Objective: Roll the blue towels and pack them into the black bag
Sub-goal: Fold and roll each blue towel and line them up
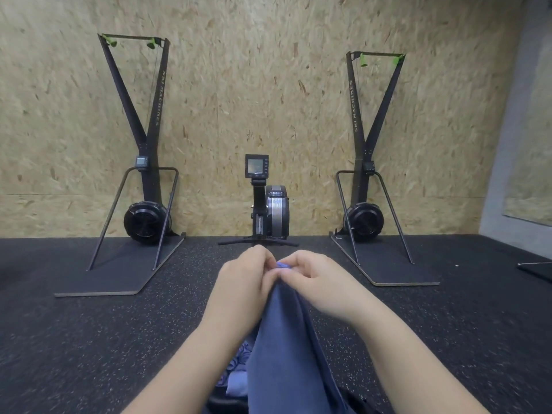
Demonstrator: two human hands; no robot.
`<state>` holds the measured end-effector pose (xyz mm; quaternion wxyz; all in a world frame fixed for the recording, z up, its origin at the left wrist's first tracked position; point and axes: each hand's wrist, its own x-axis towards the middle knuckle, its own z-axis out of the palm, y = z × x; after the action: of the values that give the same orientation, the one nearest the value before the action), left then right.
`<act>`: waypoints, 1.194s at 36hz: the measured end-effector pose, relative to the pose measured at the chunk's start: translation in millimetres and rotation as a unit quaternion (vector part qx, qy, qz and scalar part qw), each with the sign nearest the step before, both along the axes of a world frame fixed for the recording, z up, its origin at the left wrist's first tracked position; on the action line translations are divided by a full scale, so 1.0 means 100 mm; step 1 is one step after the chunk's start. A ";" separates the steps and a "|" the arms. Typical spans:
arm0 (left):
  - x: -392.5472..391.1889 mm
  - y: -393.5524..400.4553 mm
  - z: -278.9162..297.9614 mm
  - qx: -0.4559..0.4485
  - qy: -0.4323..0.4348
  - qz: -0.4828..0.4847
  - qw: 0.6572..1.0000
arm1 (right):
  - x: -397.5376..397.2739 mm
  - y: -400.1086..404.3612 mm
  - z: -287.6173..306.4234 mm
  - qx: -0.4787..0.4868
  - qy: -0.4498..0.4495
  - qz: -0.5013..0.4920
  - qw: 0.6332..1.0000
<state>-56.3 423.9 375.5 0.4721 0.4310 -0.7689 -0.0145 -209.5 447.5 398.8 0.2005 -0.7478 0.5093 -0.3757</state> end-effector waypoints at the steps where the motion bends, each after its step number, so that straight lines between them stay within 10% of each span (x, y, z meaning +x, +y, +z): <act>1: 0.00 0.00 0.02 0.008 0.017 -0.006 1.000 | 0.00 -0.02 -0.02 0.002 -0.026 0.010 1.000; 7: 0.04 -0.13 -0.06 0.060 0.093 -0.094 0.989 | -0.06 -0.15 -0.15 -0.017 -0.105 -0.009 0.994; 16: 0.36 -0.40 -0.40 0.066 -0.128 -0.009 0.990 | -0.24 -0.35 -0.23 -0.062 -0.222 -0.055 0.971; 23: 0.57 -0.49 -0.33 0.084 -0.178 0.008 0.980 | -0.44 -0.43 -0.24 -0.058 -0.216 -0.086 0.971; 31: 0.53 -0.57 -0.22 0.036 -0.204 -0.003 0.978 | -0.58 -0.69 -0.46 -0.061 0.028 -0.247 0.967; 43: 0.51 -0.83 -0.54 0.154 -0.088 -0.008 0.984 | -0.33 -1.03 -0.86 0.036 -0.099 -0.213 0.971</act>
<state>-5.7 341.0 321.3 0.3302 0.4921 -0.7994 -0.0987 -242.1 344.4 312.7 0.1917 -0.5734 0.6479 -0.4634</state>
